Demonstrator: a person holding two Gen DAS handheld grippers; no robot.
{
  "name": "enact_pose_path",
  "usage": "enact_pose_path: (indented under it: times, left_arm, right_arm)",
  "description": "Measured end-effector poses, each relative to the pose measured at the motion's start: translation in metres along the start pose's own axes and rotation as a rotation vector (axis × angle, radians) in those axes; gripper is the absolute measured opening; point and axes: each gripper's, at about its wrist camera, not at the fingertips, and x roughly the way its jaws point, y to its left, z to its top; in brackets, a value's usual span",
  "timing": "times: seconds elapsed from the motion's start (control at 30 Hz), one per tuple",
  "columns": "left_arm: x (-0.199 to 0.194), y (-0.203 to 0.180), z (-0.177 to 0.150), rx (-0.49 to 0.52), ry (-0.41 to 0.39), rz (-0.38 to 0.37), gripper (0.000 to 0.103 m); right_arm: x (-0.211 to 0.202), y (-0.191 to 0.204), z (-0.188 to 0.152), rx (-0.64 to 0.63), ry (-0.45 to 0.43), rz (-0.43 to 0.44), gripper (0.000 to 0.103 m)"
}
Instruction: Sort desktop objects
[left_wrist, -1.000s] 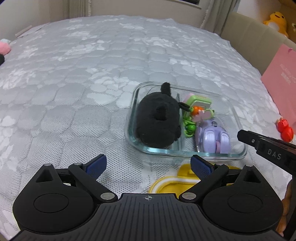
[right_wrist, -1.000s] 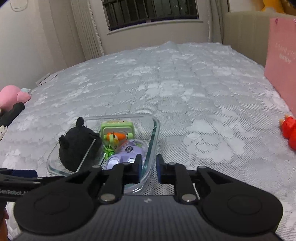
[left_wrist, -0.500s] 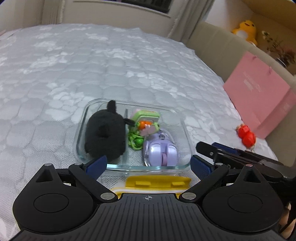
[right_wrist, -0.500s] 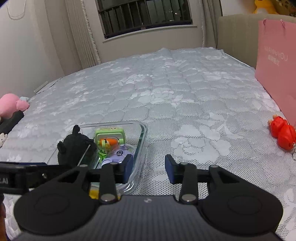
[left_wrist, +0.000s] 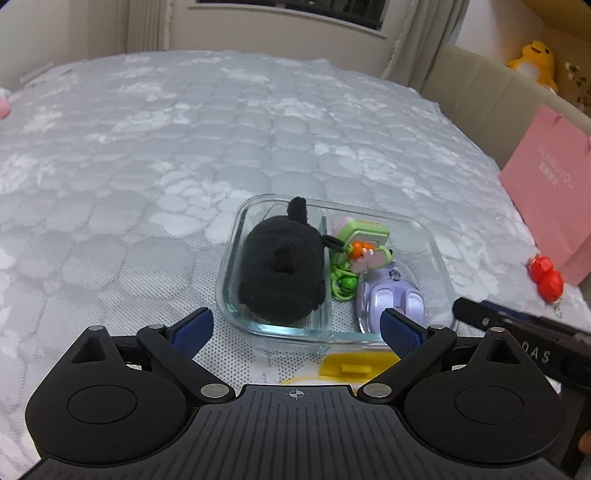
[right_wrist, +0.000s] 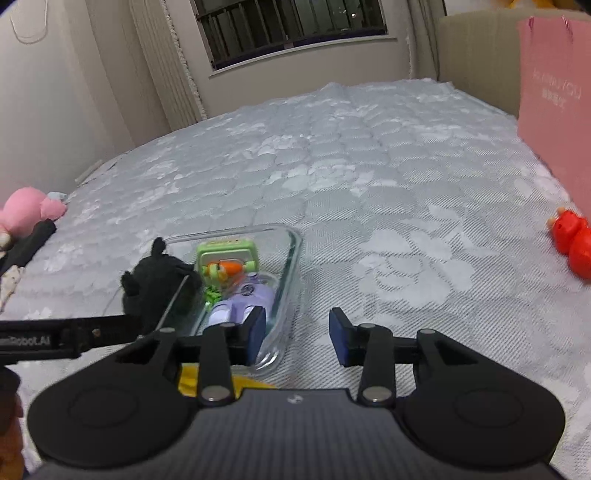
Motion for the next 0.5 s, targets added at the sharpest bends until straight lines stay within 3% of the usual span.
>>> enact_pose_path:
  times: [0.2,0.27,0.3,0.4,0.5]
  left_arm:
    - [-0.004,-0.015,0.002,0.062,-0.035,-0.020,0.098]
    - [-0.004,-0.021,0.002,0.086,-0.026,-0.025,0.080]
    - [-0.003,-0.023,0.002,0.090,-0.009,-0.033,0.062]
    - [0.003,-0.027,0.001,0.080,0.041,-0.082,0.059]
    - [0.002,-0.036,-0.004,0.109,0.038,-0.081,0.058]
  right_arm:
    - [0.005,0.000,-0.002,0.022,0.011,0.040,0.027]
    - [0.006,0.000,-0.001,0.025,0.014,0.056,0.020]
    - [0.007,0.000,-0.002,0.026,0.014,0.062,0.018]
    - [0.006,0.004,-0.003,0.004,0.006,0.055,0.018]
    - [0.006,0.004,-0.003,-0.007,0.000,0.055,0.018]
